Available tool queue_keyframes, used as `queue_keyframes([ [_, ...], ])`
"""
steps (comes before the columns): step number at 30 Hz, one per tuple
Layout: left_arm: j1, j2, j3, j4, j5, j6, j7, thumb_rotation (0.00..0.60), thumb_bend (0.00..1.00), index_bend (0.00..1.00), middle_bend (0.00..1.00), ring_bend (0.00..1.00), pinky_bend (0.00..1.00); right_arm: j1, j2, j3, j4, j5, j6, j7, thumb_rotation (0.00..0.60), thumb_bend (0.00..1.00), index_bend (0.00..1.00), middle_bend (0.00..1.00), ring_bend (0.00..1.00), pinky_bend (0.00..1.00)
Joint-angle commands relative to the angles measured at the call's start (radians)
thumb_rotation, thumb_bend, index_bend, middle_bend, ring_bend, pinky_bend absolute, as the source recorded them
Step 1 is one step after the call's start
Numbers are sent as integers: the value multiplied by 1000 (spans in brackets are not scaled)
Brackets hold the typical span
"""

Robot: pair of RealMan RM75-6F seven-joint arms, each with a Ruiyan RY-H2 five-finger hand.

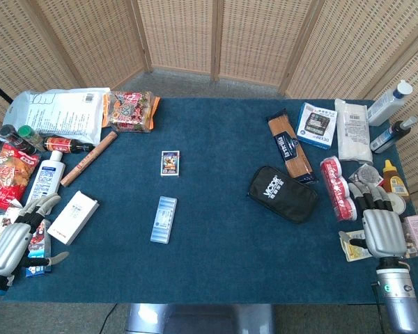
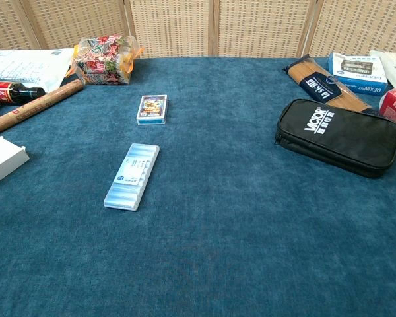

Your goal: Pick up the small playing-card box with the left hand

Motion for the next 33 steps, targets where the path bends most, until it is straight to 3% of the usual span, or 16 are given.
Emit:
queue_keyframes([
  [1, -3, 2, 0, -2, 1, -4, 3, 600, 44, 1, 0, 0, 0, 3, -5, 4, 2, 3, -4, 0, 600, 112, 0, 3, 0, 0],
  [14, -45, 12, -25, -30, -32, -63, 61, 600, 44, 0, 0, 0, 0, -18, -11, -7, 13, -10, 9, 44, 600, 114, 0, 3, 0, 0],
  [24, -168, 40, -85, -39, -114, -232, 79, 600, 45, 0, 0, 0, 0, -49, -16, -20, 24, -28, 38, 82, 600, 113, 0, 4, 0, 0],
  [33, -281, -34, -141, 34, -240, -382, 145, 600, 45, 0, 0, 0, 0, -63, -1, -23, 10, -42, 51, 82, 600, 115, 0, 3, 0, 0],
])
